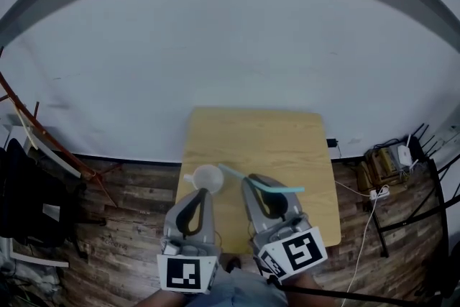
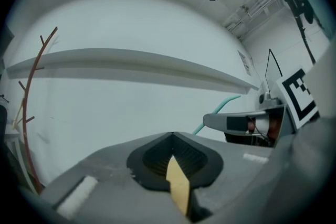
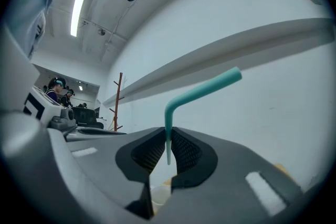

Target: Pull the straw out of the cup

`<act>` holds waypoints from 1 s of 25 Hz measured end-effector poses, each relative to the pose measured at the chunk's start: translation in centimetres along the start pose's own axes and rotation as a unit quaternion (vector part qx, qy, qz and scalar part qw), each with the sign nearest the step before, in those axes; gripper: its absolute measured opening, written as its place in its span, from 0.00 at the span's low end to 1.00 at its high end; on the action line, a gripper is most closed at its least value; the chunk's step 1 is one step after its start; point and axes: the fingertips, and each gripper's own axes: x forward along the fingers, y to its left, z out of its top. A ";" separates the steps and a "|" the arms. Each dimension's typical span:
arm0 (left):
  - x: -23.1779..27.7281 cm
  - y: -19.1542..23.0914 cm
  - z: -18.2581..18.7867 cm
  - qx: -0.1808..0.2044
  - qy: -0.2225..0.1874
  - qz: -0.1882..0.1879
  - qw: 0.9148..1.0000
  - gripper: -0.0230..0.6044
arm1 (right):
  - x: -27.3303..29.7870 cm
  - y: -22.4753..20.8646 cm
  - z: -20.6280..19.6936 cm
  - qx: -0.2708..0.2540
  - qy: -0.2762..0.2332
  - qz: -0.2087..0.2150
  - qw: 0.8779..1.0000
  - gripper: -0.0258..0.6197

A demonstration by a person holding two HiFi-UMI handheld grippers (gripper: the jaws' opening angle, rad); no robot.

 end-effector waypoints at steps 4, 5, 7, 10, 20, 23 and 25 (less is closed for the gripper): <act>-0.1 -0.1 0.8 0.002 -0.010 0.003 1.000 0.07 | -0.2 0.3 0.8 -0.010 -0.011 0.003 1.000 0.10; -0.2 -0.2 0.8 0.002 -0.010 0.002 1.000 0.07 | -0.2 0.4 0.9 -0.013 -0.012 0.003 1.000 0.10; -0.1 -0.3 0.9 0.003 -0.009 0.001 1.000 0.07 | -0.2 0.4 0.9 -0.018 -0.011 0.004 1.000 0.10; 0.1 -0.4 0.9 0.003 -0.007 -0.001 1.000 0.07 | -0.2 0.4 0.9 -0.022 -0.011 0.006 1.000 0.09; 0.0 -0.4 0.7 0.004 -0.005 -0.004 1.000 0.07 | -0.3 0.3 0.7 -0.015 -0.012 -0.001 1.000 0.10; -0.1 -0.3 0.6 0.004 -0.002 -0.004 1.000 0.07 | -0.3 0.3 0.7 -0.014 -0.014 -0.002 1.000 0.10; -0.1 -0.3 0.6 0.007 -0.003 -0.004 1.000 0.07 | -0.3 0.4 0.6 -0.013 -0.014 -0.003 1.000 0.10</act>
